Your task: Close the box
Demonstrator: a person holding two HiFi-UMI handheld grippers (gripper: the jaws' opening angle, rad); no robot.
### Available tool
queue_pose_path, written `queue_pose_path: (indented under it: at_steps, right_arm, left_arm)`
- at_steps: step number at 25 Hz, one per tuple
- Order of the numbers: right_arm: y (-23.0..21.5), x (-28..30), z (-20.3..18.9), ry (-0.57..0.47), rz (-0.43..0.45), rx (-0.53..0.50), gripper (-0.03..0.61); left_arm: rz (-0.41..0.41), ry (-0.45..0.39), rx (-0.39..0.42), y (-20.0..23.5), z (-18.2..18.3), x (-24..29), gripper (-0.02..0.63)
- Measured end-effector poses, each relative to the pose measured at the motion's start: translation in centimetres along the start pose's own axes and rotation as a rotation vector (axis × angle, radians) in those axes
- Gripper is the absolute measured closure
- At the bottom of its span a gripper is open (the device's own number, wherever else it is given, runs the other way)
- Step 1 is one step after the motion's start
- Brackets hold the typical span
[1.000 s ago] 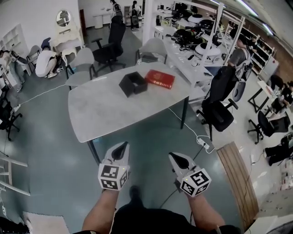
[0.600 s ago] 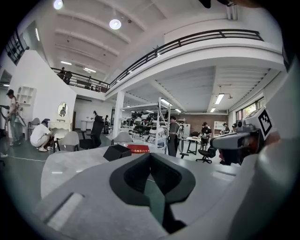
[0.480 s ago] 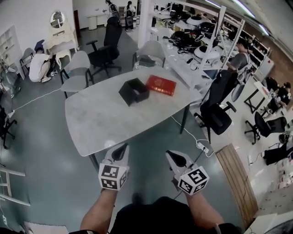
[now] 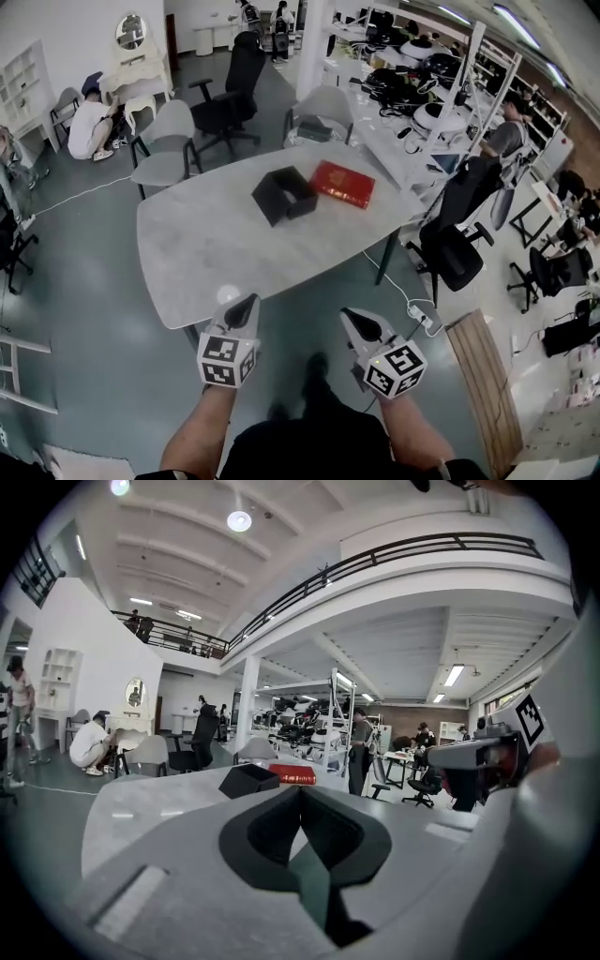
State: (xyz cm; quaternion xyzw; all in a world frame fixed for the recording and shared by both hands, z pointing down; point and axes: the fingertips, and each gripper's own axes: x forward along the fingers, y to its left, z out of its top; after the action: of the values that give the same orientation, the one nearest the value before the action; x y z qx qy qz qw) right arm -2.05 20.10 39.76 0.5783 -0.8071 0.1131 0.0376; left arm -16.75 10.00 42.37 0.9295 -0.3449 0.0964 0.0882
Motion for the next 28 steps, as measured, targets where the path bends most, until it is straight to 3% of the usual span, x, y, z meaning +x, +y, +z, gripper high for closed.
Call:
queue_pose_path:
  at_steps: [5, 20, 28]
  right_arm:
    - [-3.4, 3.4, 1.1, 0.001, 0.053, -0.014, 0.577]
    - [-23.1, 11.5, 3.7, 0.000, 0.132, 0.011, 0.577]
    - [-27.5, 13.3, 3.6, 0.015, 0.140, 0.030, 0.577]
  left_arm:
    - [0.046, 0.021, -0.012, 1.6, 0.5, 4.1, 0.604]
    - [0.111, 0.052, -0.007, 0.4, 4.7, 23.6, 0.604]
    - [0.119, 0.064, -0.010, 0.1, 5.4, 28.4, 0.604]
